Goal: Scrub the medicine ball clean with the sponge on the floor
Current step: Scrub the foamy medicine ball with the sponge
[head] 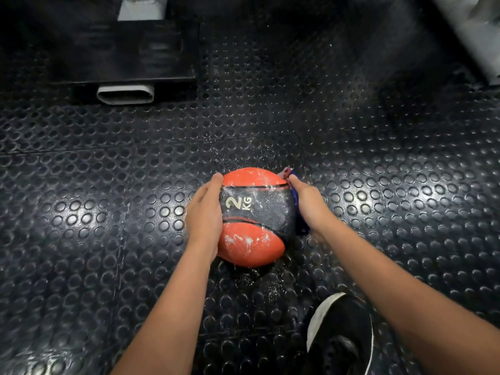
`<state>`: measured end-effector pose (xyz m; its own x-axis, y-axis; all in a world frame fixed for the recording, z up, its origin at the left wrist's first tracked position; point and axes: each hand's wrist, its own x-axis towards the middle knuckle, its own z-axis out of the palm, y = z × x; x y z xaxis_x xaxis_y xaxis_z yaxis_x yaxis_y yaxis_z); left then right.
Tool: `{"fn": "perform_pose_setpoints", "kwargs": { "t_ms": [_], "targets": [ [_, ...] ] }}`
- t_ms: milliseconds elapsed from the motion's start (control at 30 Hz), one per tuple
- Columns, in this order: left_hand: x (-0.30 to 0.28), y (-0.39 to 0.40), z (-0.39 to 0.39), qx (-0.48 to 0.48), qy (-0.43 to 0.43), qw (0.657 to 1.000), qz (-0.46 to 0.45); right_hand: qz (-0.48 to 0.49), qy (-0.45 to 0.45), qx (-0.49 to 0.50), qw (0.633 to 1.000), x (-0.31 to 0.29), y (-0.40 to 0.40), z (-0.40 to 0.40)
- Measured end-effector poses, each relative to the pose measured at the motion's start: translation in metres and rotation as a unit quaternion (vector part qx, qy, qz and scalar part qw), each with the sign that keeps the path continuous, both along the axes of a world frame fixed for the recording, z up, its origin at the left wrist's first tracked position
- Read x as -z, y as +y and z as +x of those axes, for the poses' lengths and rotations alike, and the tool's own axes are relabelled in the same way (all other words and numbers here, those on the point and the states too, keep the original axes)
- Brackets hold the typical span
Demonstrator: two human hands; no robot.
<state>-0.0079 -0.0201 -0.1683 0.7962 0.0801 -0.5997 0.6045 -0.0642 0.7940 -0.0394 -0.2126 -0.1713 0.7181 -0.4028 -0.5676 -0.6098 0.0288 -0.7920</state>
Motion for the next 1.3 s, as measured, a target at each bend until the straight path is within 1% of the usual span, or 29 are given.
{"fn": "perform_pose_setpoints", "kwargs": {
  "t_ms": [33,67,133,200,267,300,367,400,433,467,500,600,667,700,733,767,833,867,900,933,1000,1067,1133,1167,1200,1300],
  "targets": [
    [0.0,-0.001,0.002,0.003,0.002,1.0,0.001,-0.019,0.001,-0.013,1.0,-0.006,0.001,0.002],
    [0.001,-0.001,0.005,0.007,0.006,1.0,0.001,-0.044,-0.026,-0.026,0.998,-0.015,0.004,0.001],
    [0.002,0.002,0.008,0.016,0.004,1.0,-0.006,-0.076,-0.123,-0.043,0.988,-0.032,0.015,-0.004],
    [0.004,0.005,0.008,0.016,0.003,1.0,-0.017,-0.099,-0.177,-0.075,0.976,-0.04,0.023,-0.009],
    [0.006,0.006,0.006,0.021,-0.004,1.0,-0.017,-0.114,-0.149,-0.071,0.98,-0.027,0.022,-0.009],
    [0.008,0.007,0.004,0.021,-0.009,1.0,-0.015,-0.089,-0.103,-0.048,0.989,-0.02,0.017,-0.006],
    [0.01,0.008,0.002,0.024,-0.013,1.0,-0.01,0.032,0.003,0.003,0.999,-0.007,0.006,-0.003],
    [0.011,0.008,0.002,0.024,-0.009,1.0,-0.01,0.085,0.042,0.017,0.995,-0.004,0.003,-0.006],
    [0.01,0.008,0.003,0.023,-0.004,1.0,-0.013,0.112,0.064,0.021,0.991,-0.002,0.002,-0.009],
    [0.007,0.008,0.003,0.025,0.001,1.0,-0.016,0.111,0.063,0.014,0.992,-0.004,0.003,-0.009],
    [0.004,0.009,0.004,0.028,0.005,0.999,-0.018,0.092,0.041,0.015,0.995,-0.007,0.005,-0.009],
    [-0.002,0.012,0.004,0.03,0.015,0.999,-0.027,0.008,-0.085,0.001,0.996,-0.024,0.017,-0.012],
    [-0.002,0.013,0.003,0.029,0.015,0.999,-0.031,-0.067,-0.129,-0.039,0.989,-0.027,0.021,-0.016],
    [-0.003,0.012,0.002,0.029,0.01,0.999,-0.033,-0.085,-0.131,-0.05,0.987,-0.022,0.021,-0.017],
    [-0.004,0.011,0.002,0.032,0.006,0.999,-0.032,-0.077,-0.126,-0.045,0.988,-0.016,0.019,-0.017],
    [-0.004,0.01,0.002,0.033,0.004,0.999,-0.028,-0.038,-0.103,-0.025,0.994,-0.01,0.016,-0.014],
    [-0.002,0.008,0.002,0.027,0.001,0.999,-0.019,0.066,-0.011,0.017,0.998,-0.002,0.007,-0.01],
    [0.0,0.006,0.002,0.025,0.002,1.0,-0.015,0.097,0.022,0.027,0.995,0.001,0.004,-0.009],
    [0.0,0.006,0.002,0.026,0.005,1.0,-0.014,0.107,0.037,0.02,0.993,0.004,0.001,-0.009],
    [-0.002,0.006,0.002,0.029,0.007,0.999,-0.015,0.091,0.027,0.003,0.995,0.002,0.0,-0.008],
    [-0.006,0.008,0.002,0.028,0.011,0.999,-0.02,0.027,-0.042,-0.01,0.999,-0.012,0.005,-0.008],
    [-0.005,0.012,0.002,0.024,0.019,0.999,-0.026,-0.017,-0.116,-0.026,0.993,-0.021,0.014,-0.011],
    [-0.003,0.014,0.001,0.025,0.021,0.999,-0.029,-0.072,-0.155,-0.062,0.983,-0.02,0.021,-0.018],
    [-0.003,0.014,0.0,0.024,0.018,0.999,-0.03,-0.08,-0.161,-0.065,0.982,-0.017,0.023,-0.02],
    [-0.004,0.013,0.0,0.022,0.015,0.999,-0.029,-0.065,-0.151,-0.049,0.985,-0.014,0.023,-0.02],
    [-0.007,0.006,0.002,0.01,0.023,1.0,-0.019,-0.008,-0.078,-0.004,0.997,-0.009,0.014,-0.008]
  ]
}}
